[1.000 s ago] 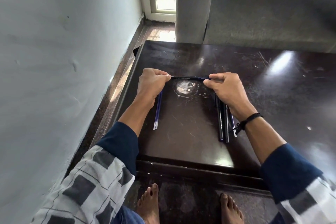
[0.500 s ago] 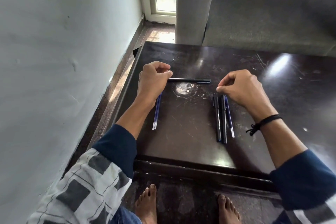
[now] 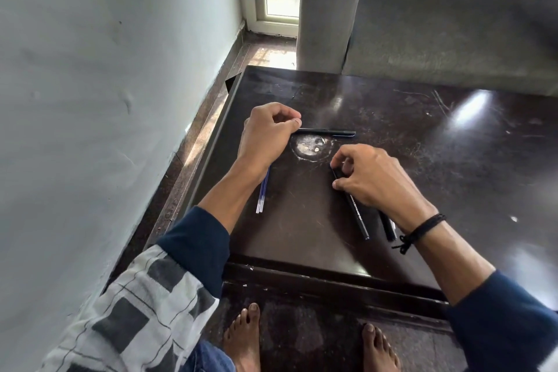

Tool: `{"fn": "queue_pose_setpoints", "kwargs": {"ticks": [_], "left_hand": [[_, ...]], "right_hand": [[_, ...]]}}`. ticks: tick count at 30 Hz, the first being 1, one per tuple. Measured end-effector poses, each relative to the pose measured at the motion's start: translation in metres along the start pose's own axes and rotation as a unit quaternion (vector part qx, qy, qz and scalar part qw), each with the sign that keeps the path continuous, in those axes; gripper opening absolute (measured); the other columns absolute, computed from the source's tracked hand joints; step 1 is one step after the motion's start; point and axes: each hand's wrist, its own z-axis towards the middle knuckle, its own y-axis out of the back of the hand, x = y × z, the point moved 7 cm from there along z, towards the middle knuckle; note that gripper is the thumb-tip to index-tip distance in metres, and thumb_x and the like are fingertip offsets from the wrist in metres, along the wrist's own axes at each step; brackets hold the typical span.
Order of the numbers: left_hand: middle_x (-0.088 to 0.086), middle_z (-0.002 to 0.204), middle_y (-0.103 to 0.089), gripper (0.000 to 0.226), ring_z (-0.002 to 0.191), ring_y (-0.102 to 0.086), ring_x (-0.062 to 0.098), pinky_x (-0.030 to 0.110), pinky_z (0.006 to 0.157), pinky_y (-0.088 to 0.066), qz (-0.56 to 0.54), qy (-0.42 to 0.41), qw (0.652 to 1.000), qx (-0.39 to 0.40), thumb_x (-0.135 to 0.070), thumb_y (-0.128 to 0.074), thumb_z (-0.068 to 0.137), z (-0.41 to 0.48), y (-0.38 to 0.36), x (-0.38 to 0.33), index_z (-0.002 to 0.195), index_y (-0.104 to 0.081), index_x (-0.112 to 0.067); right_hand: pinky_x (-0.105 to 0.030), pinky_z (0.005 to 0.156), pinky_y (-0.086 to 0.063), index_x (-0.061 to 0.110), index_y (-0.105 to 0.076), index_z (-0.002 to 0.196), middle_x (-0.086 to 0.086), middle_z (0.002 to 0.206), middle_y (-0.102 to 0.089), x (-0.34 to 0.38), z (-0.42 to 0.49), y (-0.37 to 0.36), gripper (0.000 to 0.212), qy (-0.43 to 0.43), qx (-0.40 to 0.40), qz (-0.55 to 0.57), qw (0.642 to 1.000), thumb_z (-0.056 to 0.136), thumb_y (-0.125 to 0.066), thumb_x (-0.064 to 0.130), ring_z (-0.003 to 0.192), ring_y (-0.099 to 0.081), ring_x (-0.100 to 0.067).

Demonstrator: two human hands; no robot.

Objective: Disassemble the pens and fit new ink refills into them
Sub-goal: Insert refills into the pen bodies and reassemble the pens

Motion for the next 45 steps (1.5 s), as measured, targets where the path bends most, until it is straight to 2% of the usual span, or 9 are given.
{"fn": "queue_pose_setpoints", "kwargs": {"ticks": [4,7,10,15,23,28,32,39,45], "left_hand": [[-0.011,0.079,-0.075,0.005,0.079,-0.069,0.008,0.037,0.083,-0.060,-0.007,0.038,0.997,0.065,-0.024,-0.075,0.083,-0.005,-0.013,0.005,0.081,-0.077,-0.028],[0.000,0.083,-0.074,0.007,0.071,-0.067,0.010,0.029,0.075,-0.061,-0.025,0.095,0.983,0.152,-0.027,-0.074,0.090,-0.018,-0.031,0.009,0.087,-0.074,-0.020],[0.002,0.078,-0.073,0.015,0.063,-0.068,0.008,0.025,0.068,-0.062,-0.078,0.144,0.958,0.237,-0.028,-0.070,0.095,-0.034,-0.046,0.006,0.092,-0.075,-0.014],[0.002,0.073,-0.071,0.012,0.060,-0.068,0.007,0.023,0.068,-0.062,-0.181,0.154,0.954,0.183,-0.010,-0.070,0.093,-0.030,-0.038,0.003,0.099,-0.074,0.000],[0.009,0.082,-0.074,0.004,0.071,-0.072,0.011,0.021,0.068,-0.060,-0.258,0.191,0.931,0.172,-0.002,-0.072,0.089,-0.038,-0.046,0.009,0.090,-0.075,-0.001],[0.007,0.077,-0.076,0.010,0.072,-0.073,0.014,0.022,0.067,-0.059,-0.270,0.175,0.934,0.155,-0.002,-0.070,0.091,-0.038,-0.044,0.008,0.083,-0.076,-0.004],[0.007,0.079,-0.077,0.013,0.073,-0.074,0.014,0.023,0.069,-0.060,-0.270,0.161,0.937,0.155,-0.002,-0.069,0.091,-0.039,-0.042,0.005,0.081,-0.077,-0.005],[0.014,0.086,-0.073,0.015,0.073,-0.071,0.016,0.027,0.074,-0.062,-0.268,0.158,0.942,0.128,-0.001,-0.069,0.091,-0.035,-0.037,0.007,0.101,-0.073,0.009],[0.011,0.081,-0.074,0.003,0.069,-0.072,0.016,0.024,0.066,-0.060,-0.224,0.147,0.961,0.071,-0.006,-0.075,0.087,-0.025,-0.023,0.012,0.087,-0.076,-0.004]], "right_hand": [[-0.028,0.065,-0.034,0.036,-0.065,0.104,0.015,0.087,-0.056,0.003,-0.003,-0.007,0.037,0.014,0.011,0.000,1.000,0.076,-0.073,0.014,0.083,-0.055,-0.013],[-0.018,0.062,-0.042,0.035,-0.066,0.094,0.014,0.082,-0.066,0.002,-0.003,-0.009,0.031,-0.017,0.004,0.131,0.991,0.073,-0.078,0.017,0.074,-0.061,-0.002],[-0.023,0.065,-0.051,0.028,-0.070,0.083,0.011,0.071,-0.070,0.000,-0.001,-0.006,0.020,-0.046,-0.034,0.280,0.958,0.071,-0.080,0.016,0.062,-0.061,0.002],[-0.025,0.049,-0.054,0.021,-0.068,0.094,-0.003,0.078,-0.068,0.004,-0.001,-0.012,0.016,-0.066,-0.024,0.413,0.908,0.088,-0.074,0.007,0.057,-0.067,-0.009],[-0.036,0.070,-0.049,0.027,-0.060,0.098,0.012,0.082,-0.068,0.013,-0.010,-0.004,0.002,0.002,-0.106,0.197,0.975,0.098,-0.060,0.025,0.075,-0.063,-0.018],[-0.043,0.061,-0.046,0.030,-0.038,0.095,0.002,0.080,-0.065,0.027,-0.018,-0.004,0.018,0.073,-0.125,0.127,0.981,0.101,-0.052,0.021,0.073,-0.060,-0.039],[-0.039,0.052,-0.038,0.030,-0.036,0.102,-0.008,0.073,-0.065,0.032,-0.021,-0.003,0.016,0.091,-0.137,0.090,0.982,0.101,-0.049,0.021,0.067,-0.062,-0.043],[-0.041,0.060,-0.041,0.035,-0.047,0.118,-0.008,0.082,-0.072,0.029,-0.020,-0.004,0.015,0.070,-0.139,0.078,0.985,0.103,-0.047,0.036,0.080,-0.067,-0.042],[-0.042,0.073,-0.039,0.041,-0.041,0.132,-0.007,0.105,-0.075,0.021,-0.015,-0.012,0.027,0.007,-0.053,0.065,0.996,0.106,-0.038,0.047,0.099,-0.066,-0.041]]}}
